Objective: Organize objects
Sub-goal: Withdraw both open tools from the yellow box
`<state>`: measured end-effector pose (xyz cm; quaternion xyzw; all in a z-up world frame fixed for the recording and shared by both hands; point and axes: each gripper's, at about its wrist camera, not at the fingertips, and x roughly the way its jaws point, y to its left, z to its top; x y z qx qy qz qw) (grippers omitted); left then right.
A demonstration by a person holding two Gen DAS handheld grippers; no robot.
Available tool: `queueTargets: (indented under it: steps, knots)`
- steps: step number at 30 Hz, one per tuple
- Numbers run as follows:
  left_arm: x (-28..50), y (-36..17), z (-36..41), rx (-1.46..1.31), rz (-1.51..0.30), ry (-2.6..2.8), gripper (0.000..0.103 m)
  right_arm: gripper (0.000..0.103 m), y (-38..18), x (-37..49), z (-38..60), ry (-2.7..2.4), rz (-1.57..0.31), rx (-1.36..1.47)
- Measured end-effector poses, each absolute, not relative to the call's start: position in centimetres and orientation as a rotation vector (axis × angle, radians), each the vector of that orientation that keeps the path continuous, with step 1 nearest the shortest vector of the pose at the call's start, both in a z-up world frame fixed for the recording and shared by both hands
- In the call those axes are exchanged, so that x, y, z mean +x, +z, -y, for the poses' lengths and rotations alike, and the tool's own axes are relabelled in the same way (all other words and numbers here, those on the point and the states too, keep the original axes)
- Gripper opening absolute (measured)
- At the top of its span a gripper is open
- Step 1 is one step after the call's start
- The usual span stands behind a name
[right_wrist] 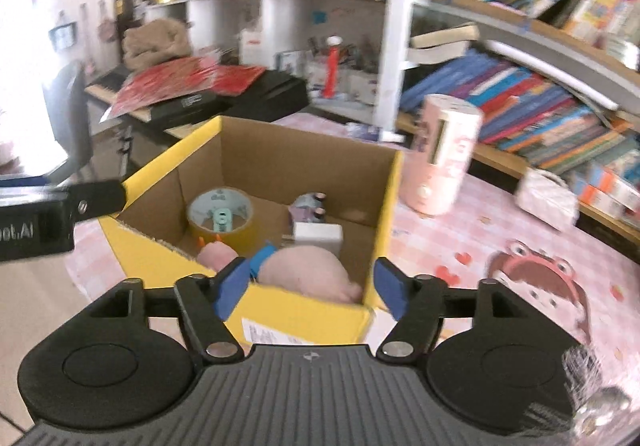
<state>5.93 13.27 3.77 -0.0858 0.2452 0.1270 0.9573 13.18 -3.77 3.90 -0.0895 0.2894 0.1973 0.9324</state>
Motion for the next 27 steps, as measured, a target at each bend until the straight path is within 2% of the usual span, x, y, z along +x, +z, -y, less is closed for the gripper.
queueTargets:
  steps: [3, 5, 13, 27]
  knots:
    - [4.4, 3.0, -12.8, -0.169, -0.526, 0.257, 0.098, 0.077, 3.7, 11.1, 4.3, 0.333, -0.582, -0.173]
    - [3.4, 2.7, -12.4, -0.163, -0.538, 0.26, 0.1, 0.084, 3.5, 9.6, 4.8, 0.281, -0.579, -0.162]
    - [0.3, 1.9, -10.6, -0.13, -0.575, 0.237, 0.102, 0.103, 1.9, 4.3, 7.1, 0.089, -0.584, -0.136]
    - [-1.6, 1.1, -6.9, -0.062, -0.632, 0.125, 0.102, 0.103, 0.6, -1.3, 10.4, -0.082, -0.643, -0.096]
